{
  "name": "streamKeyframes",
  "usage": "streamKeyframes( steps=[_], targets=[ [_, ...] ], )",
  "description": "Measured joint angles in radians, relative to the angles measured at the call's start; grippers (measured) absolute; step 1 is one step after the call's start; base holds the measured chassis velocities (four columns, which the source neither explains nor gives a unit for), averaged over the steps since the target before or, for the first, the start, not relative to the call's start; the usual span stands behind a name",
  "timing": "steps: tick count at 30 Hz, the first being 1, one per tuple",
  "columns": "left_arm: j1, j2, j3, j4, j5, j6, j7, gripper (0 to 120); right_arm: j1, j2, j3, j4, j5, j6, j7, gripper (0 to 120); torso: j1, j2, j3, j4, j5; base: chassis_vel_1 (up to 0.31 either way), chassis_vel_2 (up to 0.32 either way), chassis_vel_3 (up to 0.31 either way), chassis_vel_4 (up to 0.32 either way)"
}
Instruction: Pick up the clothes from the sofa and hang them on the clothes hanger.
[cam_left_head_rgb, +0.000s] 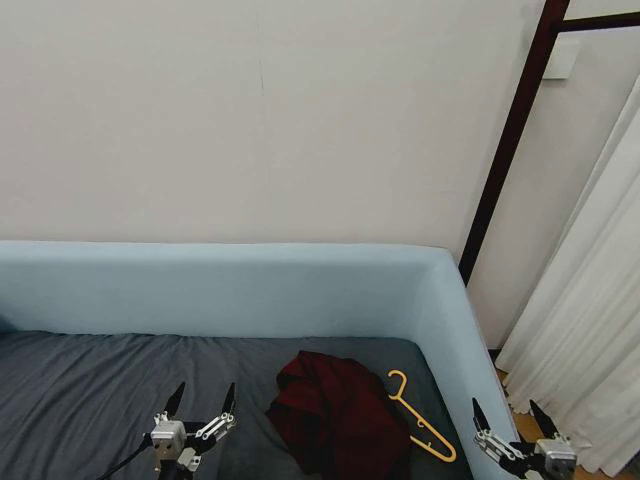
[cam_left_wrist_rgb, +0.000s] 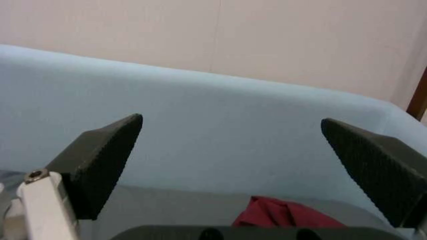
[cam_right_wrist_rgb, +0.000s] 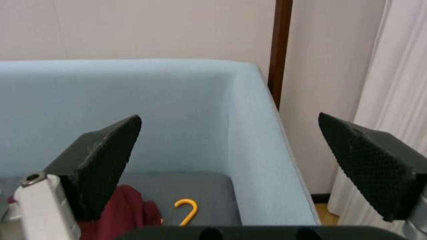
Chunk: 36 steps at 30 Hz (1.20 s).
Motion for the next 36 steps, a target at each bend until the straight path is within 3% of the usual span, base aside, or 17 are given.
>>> streamKeyframes(
  steps=[17,22,27,36],
  targets=[
    [0.007,-0.005,0.002,-0.003,0.002,-0.003,-0.001,100,-0.008,-0.021,-0.004,0.023,0.027,-0.034,0.021,100,0.0,0.0,0.0,0.0,0.0,0.0,0.0,0.0,0.0],
    [0.019,-0.014,0.003,0.004,0.009,-0.012,0.0,100,-0.009,-0.086,-0.016,0.055,0.116,-0.168,0.082,100,0.0,0.0,0.0,0.0,0.0,0.0,0.0,0.0,0.0],
    [0.043,-0.033,0.008,0.013,0.011,-0.026,0.005,100,0.003,-0.206,-0.037,0.059,0.238,-0.245,0.087,100,0.0,0.0,0.0,0.0001,0.0003,0.0,0.0,0.0,0.0],
    [-0.011,0.007,0.058,0.073,0.008,-0.013,0.018,99,0.077,-0.355,-0.04,0.032,0.402,-0.408,0.125,100,0.0,0.0,0.0,-0.0005,0.0,0.0,0.0,0.0,0.0]
  ],
)
